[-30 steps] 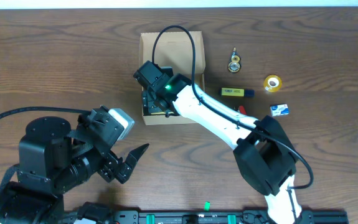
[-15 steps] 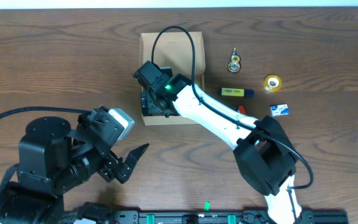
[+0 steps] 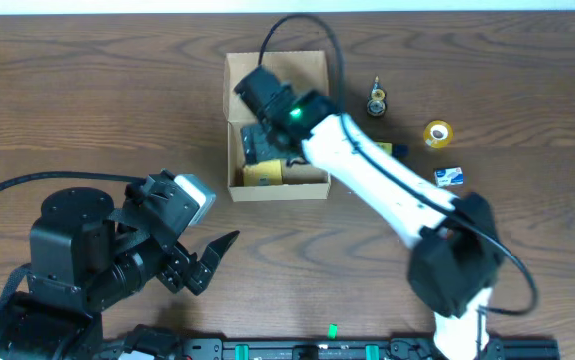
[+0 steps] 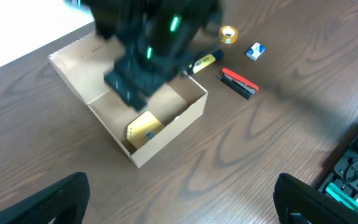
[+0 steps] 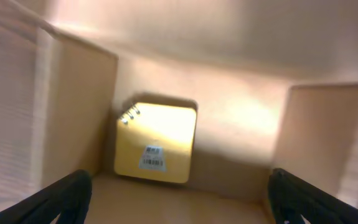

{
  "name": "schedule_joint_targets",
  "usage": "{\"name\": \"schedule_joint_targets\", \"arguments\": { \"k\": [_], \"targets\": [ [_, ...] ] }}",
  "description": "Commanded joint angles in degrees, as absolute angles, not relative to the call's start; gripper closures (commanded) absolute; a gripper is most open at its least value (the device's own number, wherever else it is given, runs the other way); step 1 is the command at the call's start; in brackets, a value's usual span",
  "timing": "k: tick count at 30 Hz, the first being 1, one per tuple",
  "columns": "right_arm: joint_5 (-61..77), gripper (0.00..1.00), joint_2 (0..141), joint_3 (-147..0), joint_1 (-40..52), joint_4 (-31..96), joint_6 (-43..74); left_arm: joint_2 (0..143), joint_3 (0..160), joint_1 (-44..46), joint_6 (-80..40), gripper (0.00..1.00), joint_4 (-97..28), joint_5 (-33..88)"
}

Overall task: Pack container
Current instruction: 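Open the right gripper to release the pad and withdraw, then move the right gripper down onto the red stapler and close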

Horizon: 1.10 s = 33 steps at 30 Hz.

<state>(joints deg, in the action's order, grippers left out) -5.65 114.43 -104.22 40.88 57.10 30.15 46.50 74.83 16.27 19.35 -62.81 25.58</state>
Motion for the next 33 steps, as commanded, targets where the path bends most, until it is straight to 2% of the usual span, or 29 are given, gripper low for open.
{"name": "schedule_joint_targets", "arguments": {
  "k": [1,10,14,28,33],
  "targets": [
    [-6.0,0.07,107.6,-106.2,38.5,58.7,25.3,46.5,75.9,16.1,19.7,0.05,-62.8,26.4],
    [-5.9,0.05,101.9,-106.1,28.4,71.7,18.4,46.5,75.9,16.1,19.7,0.05,-62.8,26.4],
    [-5.8,0.06,101.9,-102.6,24.8,73.1,16.2,46.5,75.9,16.1,19.7,0.05,-62.8,26.4],
    [-5.0,0.09,101.9,-76.3,20.1,60.5,15.0,46.5,75.9,16.1,19.7,0.05,-62.8,26.4],
    [-1.5,0.15,101.9,-70.3,17.8,54.0,11.4,46.5,75.9,16.1,19.7,0.05,-62.8,26.4]
  ]
}}
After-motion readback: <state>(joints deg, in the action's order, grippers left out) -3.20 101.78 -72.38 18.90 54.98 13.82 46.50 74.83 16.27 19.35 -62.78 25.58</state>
